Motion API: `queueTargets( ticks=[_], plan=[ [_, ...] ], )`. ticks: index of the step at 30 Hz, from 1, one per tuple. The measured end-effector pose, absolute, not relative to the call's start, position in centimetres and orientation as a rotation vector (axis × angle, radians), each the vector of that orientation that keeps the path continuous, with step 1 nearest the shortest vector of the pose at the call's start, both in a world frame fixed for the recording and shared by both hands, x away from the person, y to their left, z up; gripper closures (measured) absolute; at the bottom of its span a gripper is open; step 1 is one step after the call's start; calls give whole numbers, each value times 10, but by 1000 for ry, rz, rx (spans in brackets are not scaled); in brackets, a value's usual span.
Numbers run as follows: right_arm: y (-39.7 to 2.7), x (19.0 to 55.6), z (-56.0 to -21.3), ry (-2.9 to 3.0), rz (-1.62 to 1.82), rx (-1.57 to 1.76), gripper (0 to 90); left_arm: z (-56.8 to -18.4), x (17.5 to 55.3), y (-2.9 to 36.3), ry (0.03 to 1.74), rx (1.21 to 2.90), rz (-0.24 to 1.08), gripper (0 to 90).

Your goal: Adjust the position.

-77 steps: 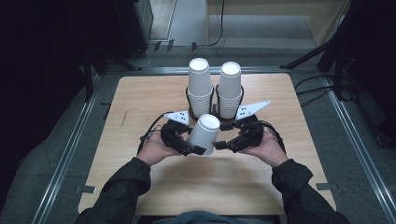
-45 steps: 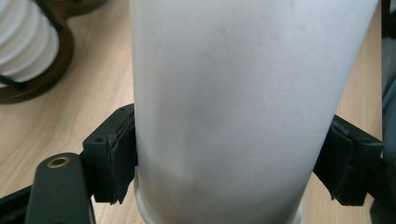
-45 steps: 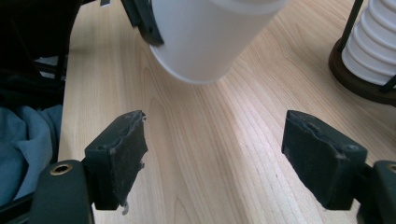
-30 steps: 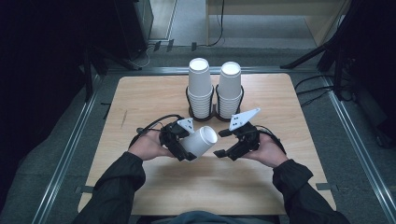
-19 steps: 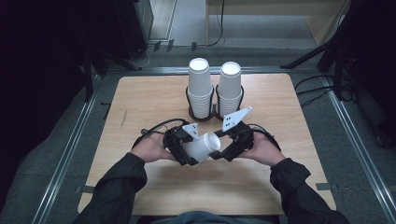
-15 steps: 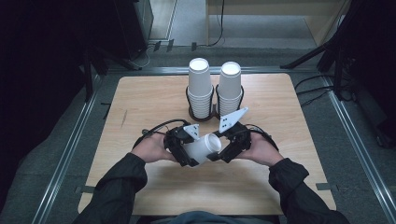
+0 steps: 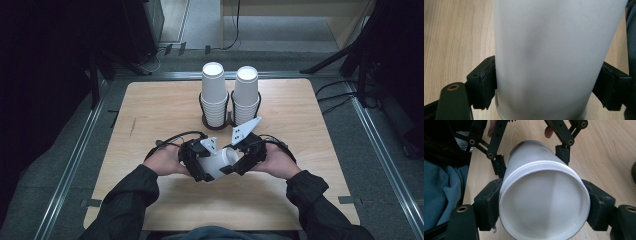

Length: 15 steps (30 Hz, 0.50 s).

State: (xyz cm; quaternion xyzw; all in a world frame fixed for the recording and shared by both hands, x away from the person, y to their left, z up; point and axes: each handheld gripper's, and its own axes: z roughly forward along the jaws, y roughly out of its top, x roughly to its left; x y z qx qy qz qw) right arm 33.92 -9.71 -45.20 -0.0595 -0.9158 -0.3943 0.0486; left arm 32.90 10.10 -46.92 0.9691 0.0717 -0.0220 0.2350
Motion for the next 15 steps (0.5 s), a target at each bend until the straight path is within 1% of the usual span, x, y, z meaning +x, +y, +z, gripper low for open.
queueTargets(
  ticks=[4, 6, 9, 12, 14, 15],
  plan=[
    [-97, 337, -450, -2789, -1199, -182, 265, -470, 328, 104, 201, 2625, -56, 140],
    [-98, 337, -450, -2792, -1209, -172, 264, -471, 330, 105, 242, 2616, -83, 123],
    [-99, 337, -449, -2801, -1211, -173, 262, -468, 332, 110, 289, 2587, -81, 31],
    [-103, 338, -448, -2814, -1223, -177, 261, -463, 332, 117, 327, 2521, -67, 0],
    [-106, 339, -448, -2810, -1231, -193, 261, -461, 333, 121, 336, 2492, -33, 0],
    [-107, 339, -448, -2805, -1235, -205, 261, -460, 333, 123, 342, 2477, -41, 0]
  ],
)
